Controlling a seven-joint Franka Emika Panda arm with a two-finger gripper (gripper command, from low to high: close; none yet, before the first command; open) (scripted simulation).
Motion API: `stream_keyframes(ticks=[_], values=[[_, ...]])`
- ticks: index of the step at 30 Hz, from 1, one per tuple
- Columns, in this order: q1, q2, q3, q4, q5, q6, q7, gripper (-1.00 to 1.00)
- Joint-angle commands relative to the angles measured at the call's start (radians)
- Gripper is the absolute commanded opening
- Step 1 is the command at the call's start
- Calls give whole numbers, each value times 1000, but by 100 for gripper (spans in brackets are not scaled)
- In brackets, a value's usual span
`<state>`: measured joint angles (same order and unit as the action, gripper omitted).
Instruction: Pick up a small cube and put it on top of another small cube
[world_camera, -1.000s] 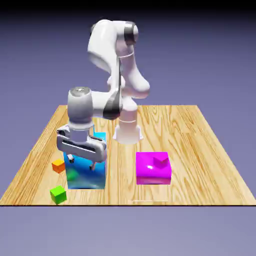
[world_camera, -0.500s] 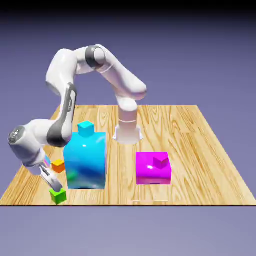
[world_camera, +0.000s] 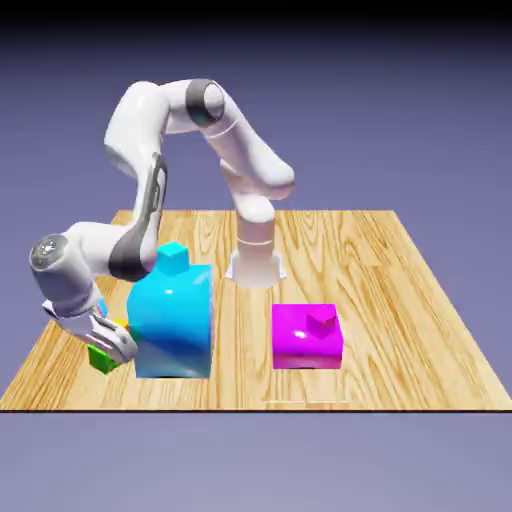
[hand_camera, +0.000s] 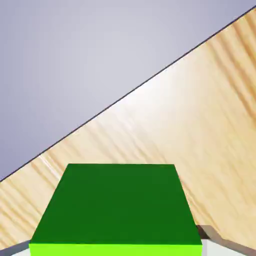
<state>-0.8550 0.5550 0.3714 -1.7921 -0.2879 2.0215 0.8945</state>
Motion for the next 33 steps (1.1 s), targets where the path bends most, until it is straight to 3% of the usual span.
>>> stream_keyframes(ticks=[1, 33], values=[[14, -25, -15, -17, -9, 2, -42, -100], [477, -820, -483, -546, -194, 80, -1434, -100]])
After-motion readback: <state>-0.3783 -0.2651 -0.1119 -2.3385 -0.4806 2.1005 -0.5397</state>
